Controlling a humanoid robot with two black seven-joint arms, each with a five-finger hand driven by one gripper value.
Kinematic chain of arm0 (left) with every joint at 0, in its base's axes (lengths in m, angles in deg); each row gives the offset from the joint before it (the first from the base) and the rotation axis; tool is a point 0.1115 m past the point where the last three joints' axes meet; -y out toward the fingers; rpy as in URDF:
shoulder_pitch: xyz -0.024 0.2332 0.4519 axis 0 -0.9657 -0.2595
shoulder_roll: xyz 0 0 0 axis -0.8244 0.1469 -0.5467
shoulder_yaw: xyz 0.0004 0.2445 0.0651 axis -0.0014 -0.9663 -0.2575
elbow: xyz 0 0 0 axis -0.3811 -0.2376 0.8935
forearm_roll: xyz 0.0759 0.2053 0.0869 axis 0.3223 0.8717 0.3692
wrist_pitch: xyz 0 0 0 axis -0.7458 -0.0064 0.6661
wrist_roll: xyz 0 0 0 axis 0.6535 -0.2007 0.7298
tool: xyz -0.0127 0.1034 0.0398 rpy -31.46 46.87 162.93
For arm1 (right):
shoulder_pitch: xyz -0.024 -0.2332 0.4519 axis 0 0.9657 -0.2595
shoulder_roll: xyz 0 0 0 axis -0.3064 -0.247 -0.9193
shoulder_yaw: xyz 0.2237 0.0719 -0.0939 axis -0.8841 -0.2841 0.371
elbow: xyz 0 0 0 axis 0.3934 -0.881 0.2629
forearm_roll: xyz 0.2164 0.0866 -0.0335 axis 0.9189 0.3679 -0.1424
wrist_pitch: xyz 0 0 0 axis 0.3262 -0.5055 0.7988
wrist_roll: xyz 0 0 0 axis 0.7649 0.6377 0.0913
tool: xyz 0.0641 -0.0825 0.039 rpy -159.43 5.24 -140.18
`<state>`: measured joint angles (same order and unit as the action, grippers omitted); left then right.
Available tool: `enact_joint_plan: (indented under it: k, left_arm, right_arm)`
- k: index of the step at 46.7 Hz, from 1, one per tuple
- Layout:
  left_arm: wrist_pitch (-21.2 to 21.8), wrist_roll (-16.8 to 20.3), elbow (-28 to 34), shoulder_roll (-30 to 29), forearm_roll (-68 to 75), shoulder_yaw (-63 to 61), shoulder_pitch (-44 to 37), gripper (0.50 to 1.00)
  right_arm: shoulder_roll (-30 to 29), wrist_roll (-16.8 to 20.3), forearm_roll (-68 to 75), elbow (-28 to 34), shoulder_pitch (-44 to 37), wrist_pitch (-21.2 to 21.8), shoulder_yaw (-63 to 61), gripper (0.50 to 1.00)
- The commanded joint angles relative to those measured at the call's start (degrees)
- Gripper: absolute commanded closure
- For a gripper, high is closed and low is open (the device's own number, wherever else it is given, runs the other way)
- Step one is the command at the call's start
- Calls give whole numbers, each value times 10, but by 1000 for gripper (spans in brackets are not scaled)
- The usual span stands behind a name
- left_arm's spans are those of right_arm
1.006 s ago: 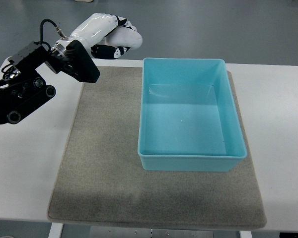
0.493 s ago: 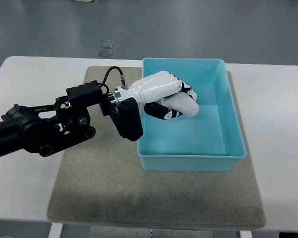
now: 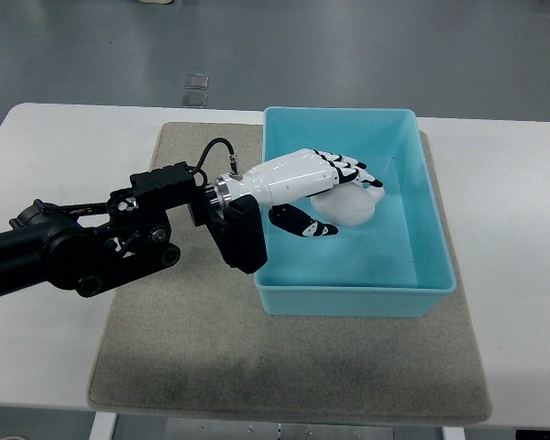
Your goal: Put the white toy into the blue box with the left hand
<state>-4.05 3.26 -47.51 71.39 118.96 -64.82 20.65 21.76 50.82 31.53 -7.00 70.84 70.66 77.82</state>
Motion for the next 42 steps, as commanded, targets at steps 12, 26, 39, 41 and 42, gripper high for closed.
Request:
enact_joint_plan:
  k: [12, 26, 39, 41, 42]
  left_arm:
    - [6, 0, -1, -5, -7, 7, -4, 506]
    - [3, -1, 8, -20, -235, 119, -12, 508]
    - [1, -1, 61, -38, -582, 165, -13, 508]
    - [1, -2, 77, -38, -627, 166, -13, 506]
    - [-1, -2, 85, -39, -647, 166, -13, 506]
  right_arm:
    - [0, 0, 0, 0, 0, 1, 0, 564]
    - [0, 0, 0, 0, 0, 1, 0, 564]
    - [0, 0, 0, 0, 0, 1, 0, 564]
    - [0, 0, 0, 0, 0, 0, 0, 564]
    - [0, 0, 0, 0, 0, 0, 0, 564]
